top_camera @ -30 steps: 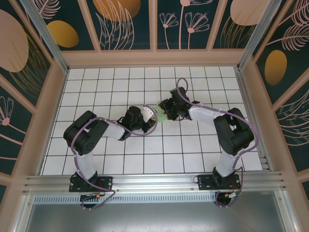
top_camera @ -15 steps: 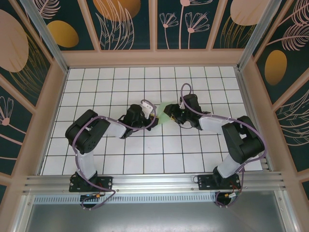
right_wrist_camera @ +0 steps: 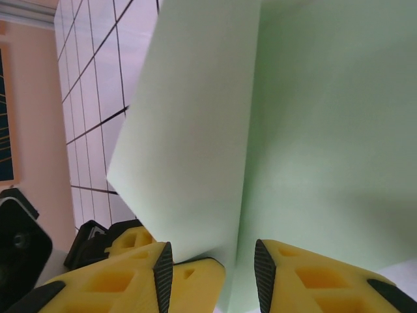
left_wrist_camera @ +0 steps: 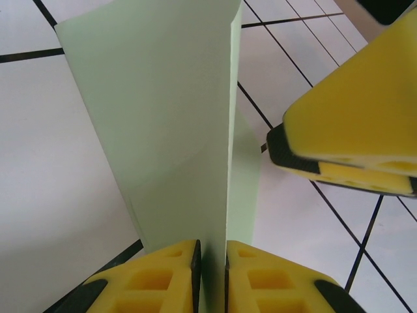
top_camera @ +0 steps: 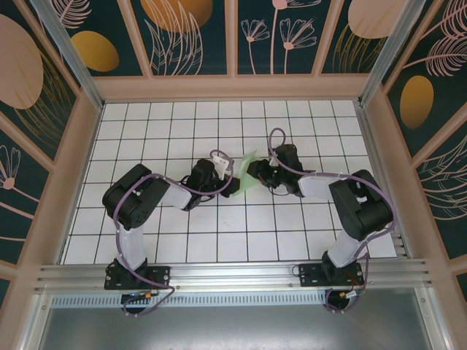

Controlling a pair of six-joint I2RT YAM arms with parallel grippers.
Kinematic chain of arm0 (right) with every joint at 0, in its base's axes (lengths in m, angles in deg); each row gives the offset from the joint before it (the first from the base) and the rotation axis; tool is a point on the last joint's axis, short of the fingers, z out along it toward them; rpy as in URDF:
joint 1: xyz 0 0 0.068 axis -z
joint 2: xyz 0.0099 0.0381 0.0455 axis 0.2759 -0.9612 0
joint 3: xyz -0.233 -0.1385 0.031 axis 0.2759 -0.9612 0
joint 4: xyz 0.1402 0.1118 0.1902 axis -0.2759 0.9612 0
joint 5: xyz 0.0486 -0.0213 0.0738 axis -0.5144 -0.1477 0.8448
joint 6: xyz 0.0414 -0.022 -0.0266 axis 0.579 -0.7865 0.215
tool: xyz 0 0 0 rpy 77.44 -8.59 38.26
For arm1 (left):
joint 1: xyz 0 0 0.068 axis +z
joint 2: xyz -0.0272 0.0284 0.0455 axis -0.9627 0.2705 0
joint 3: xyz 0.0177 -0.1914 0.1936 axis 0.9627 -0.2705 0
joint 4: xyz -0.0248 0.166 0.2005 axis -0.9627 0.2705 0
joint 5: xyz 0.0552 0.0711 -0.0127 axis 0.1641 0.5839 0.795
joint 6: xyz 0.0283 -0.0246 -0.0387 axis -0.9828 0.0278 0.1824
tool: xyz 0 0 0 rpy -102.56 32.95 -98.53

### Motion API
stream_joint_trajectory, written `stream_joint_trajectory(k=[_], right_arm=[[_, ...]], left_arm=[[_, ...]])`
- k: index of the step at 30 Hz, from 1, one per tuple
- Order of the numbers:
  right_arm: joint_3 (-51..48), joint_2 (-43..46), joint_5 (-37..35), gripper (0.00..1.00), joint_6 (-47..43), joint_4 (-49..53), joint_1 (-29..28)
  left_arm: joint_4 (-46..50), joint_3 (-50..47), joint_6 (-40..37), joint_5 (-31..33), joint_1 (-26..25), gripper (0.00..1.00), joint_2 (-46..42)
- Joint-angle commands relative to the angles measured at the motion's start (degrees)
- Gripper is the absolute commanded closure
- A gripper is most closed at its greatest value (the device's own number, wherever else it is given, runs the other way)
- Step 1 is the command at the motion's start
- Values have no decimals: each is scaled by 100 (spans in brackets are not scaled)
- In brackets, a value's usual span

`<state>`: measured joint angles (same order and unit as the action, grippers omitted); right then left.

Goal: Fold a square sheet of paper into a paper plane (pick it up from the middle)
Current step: Fourth fold the wing at the center of the table.

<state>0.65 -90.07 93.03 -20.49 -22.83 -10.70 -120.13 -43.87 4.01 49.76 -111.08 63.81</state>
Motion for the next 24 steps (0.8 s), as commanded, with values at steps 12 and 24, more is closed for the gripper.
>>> stream_joint_trajectory(k=[12,24], right_arm=[[-177,-268,266,55,-477,-734,48],[-69,-403,143,56,-643,-569,147]], left_arm=[[420,372,-236,-308,-40,83,288],[632,555,242,-433,-37,84,475]])
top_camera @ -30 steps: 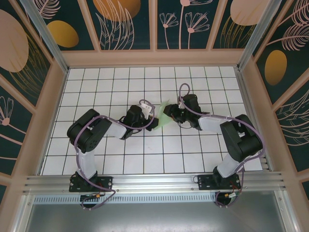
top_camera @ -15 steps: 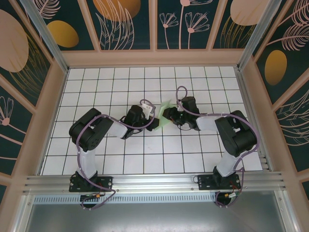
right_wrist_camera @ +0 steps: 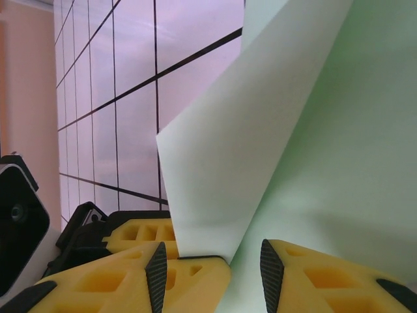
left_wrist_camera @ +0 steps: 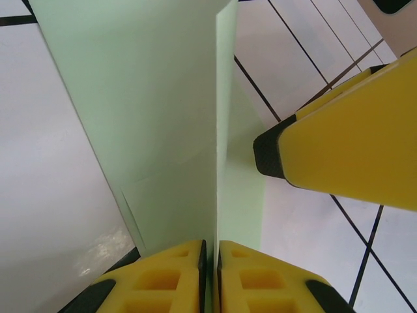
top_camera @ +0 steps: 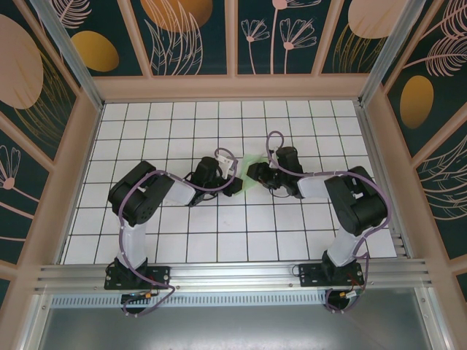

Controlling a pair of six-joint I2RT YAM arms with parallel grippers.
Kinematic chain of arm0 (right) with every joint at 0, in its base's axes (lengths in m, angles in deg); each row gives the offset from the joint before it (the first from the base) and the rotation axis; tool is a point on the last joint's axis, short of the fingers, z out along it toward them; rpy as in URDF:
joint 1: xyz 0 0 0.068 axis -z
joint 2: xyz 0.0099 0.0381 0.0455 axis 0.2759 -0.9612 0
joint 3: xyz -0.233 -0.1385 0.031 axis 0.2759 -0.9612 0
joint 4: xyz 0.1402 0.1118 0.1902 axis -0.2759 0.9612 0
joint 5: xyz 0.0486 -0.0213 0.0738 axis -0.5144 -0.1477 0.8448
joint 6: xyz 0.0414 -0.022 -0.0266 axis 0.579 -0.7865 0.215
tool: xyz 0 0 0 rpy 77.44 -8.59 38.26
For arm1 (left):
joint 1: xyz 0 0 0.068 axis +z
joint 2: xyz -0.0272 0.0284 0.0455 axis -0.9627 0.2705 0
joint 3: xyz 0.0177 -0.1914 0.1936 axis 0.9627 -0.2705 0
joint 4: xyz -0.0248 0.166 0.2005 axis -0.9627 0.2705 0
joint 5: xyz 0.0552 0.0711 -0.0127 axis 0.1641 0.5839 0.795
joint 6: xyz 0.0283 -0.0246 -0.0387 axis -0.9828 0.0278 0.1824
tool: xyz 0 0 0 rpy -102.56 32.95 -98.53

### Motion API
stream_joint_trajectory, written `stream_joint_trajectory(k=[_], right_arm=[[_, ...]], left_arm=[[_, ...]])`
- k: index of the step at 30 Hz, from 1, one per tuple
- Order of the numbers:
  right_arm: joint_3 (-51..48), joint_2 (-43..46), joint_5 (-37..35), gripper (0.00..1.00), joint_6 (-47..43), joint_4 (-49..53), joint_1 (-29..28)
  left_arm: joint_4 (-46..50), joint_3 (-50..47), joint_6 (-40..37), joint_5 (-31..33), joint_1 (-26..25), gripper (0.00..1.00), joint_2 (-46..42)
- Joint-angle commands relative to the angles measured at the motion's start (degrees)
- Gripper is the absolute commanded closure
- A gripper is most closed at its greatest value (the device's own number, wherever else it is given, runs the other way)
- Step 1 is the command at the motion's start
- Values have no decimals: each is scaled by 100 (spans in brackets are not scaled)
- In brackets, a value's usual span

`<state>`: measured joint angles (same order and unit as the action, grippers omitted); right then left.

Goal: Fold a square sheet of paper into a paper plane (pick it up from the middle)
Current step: Fourth fold the wing at the center of the table.

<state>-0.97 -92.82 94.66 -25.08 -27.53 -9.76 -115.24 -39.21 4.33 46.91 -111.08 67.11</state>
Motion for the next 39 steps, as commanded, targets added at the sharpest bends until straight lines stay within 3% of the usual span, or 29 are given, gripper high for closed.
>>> stream_joint_trajectory(k=[1,16,32,39], right_arm=[[96,-140,-52,56,-190,-74,49],[468,-447,-211,54,-247,346,88],[548,-644,-445,53,-192,720,80],[548,-678,-426,53,-197,738,77]], left_arm=[[141,90,254,-135,-34,84,155],[149,109,482,-262,-38,84,234],[535,-85,587,18,-36,68,-362],[573,-212,661,-97,-40,79,-381]])
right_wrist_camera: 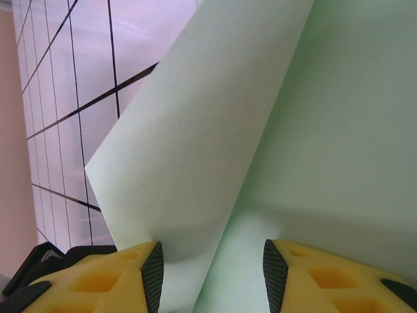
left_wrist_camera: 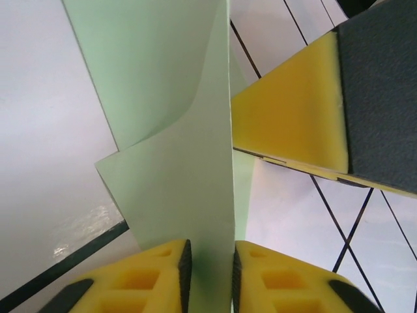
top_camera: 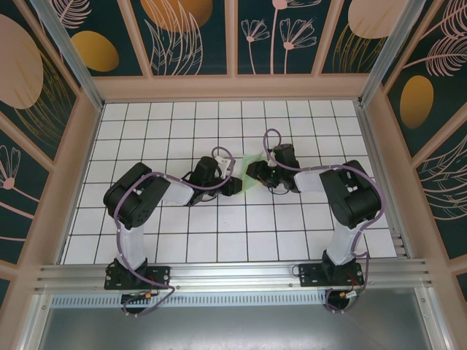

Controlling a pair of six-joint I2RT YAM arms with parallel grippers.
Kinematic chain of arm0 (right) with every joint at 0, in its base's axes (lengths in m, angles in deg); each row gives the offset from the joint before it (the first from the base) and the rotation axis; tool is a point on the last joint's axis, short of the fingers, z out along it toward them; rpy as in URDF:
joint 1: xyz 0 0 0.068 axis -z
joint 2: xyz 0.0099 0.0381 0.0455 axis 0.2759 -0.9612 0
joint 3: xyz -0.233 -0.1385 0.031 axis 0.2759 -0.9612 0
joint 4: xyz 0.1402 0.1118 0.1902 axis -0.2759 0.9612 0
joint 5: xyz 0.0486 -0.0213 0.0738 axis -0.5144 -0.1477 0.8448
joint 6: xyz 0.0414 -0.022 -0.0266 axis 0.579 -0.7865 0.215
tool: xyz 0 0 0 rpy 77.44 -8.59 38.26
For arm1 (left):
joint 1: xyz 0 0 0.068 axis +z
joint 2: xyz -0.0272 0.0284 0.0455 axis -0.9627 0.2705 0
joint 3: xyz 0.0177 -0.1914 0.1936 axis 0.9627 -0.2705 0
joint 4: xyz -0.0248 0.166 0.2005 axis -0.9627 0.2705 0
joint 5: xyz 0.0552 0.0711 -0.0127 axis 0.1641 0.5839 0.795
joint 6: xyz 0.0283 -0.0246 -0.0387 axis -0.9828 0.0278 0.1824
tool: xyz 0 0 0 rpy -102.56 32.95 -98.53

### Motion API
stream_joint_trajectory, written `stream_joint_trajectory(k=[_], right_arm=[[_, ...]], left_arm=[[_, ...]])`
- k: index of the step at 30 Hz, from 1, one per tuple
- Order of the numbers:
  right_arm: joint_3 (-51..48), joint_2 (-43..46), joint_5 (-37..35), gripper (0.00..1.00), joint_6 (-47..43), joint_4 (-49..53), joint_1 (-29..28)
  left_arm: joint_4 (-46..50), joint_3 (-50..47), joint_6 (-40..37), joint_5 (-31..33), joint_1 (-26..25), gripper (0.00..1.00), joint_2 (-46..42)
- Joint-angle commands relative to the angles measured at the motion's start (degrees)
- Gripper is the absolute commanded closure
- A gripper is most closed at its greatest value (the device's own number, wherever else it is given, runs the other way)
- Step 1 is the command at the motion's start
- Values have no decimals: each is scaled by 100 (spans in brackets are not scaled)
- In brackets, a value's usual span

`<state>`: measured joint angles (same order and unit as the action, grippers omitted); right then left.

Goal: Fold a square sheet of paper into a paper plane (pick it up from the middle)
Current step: Fourth fold the wing at the center of the table.

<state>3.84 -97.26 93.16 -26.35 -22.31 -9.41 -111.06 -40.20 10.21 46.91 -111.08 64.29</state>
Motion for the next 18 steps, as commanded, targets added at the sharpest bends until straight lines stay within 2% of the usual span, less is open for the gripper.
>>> stream_joint_trajectory(k=[1,12,16,18], right_arm=[[67,-240,-281,53,-71,220,47],[202,-360,-439,53,-104,521,10],[220,-386,-539,53,-112,635,-14],[212,-382,-549,53,-119,632,-17]], left_arm=[[118,-128,108,-134,-36,80,-90],[-42,-61,295,-570,-37,87,107],[-107,-32,403,-625,-34,86,119],[-118,-19,446,-591,-39,82,85]])
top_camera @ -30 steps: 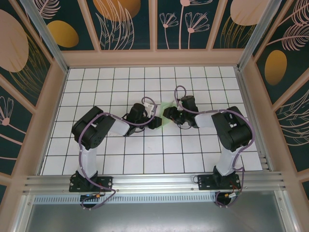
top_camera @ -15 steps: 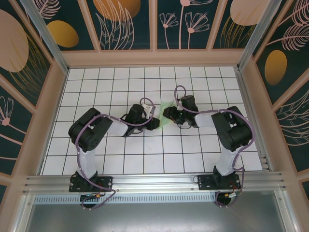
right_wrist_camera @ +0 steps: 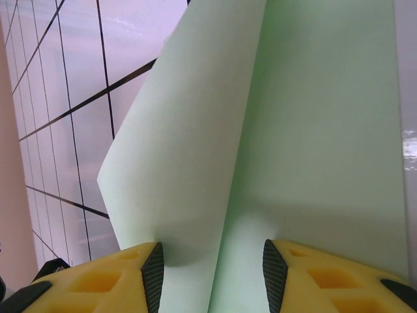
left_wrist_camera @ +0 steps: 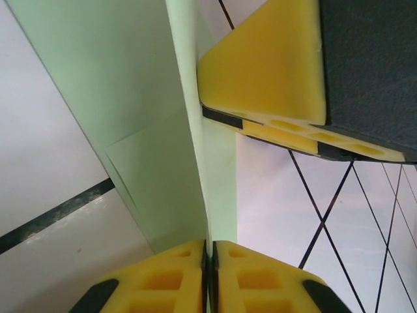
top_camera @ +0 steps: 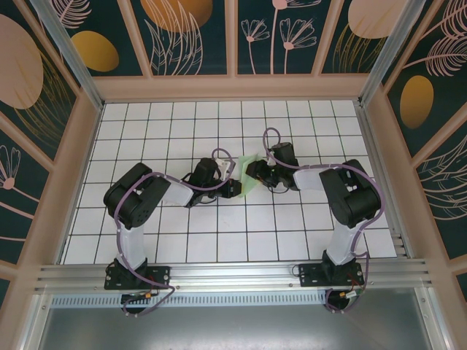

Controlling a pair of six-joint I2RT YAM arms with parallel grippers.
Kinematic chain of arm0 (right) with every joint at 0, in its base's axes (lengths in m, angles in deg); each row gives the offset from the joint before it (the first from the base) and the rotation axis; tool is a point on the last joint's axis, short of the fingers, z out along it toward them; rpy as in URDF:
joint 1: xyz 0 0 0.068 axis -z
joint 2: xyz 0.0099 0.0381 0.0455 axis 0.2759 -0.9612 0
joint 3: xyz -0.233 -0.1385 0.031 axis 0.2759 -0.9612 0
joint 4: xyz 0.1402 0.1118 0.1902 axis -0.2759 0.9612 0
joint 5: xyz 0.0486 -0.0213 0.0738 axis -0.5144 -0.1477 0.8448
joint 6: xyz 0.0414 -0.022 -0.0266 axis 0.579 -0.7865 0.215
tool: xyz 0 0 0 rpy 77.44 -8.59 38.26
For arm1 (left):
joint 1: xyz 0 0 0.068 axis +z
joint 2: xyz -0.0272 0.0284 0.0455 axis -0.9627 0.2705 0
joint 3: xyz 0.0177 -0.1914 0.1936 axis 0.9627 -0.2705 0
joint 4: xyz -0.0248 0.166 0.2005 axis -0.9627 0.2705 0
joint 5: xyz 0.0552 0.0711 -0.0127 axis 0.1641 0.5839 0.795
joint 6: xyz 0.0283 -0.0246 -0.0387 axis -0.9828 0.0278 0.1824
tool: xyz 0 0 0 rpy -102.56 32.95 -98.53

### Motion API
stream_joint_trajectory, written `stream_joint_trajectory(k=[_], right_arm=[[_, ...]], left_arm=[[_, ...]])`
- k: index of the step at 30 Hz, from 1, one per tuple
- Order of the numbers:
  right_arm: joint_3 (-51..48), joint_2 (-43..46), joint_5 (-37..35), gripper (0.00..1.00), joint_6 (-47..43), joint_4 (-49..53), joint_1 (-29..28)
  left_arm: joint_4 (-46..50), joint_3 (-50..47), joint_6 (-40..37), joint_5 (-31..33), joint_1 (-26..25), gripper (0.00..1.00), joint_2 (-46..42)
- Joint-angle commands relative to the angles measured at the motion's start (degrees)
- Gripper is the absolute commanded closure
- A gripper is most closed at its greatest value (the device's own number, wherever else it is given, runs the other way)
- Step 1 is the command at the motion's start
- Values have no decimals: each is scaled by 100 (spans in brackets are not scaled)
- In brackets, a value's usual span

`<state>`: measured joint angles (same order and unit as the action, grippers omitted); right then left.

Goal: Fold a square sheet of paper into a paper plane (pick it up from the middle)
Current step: Fourth fold the wing at the center of the table.

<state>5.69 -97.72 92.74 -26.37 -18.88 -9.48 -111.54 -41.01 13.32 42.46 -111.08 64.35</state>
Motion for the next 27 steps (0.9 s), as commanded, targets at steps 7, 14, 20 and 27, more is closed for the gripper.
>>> stream_joint_trajectory(k=[7,14,20,27], right_arm=[[-32,-244,-447,53,-117,198,-9],[-32,-262,-404,53,-109,162,-13],[-62,-163,-339,53,48,188,-33],[-332,292,-815,53,1155,259,-422]], left_arm=[[70,43,369,213,-33,77,-269],[145,-178,681,141,-43,75,-402],[398,-301,592,411,-49,76,-555],[403,-437,330,681,-56,66,-960]])
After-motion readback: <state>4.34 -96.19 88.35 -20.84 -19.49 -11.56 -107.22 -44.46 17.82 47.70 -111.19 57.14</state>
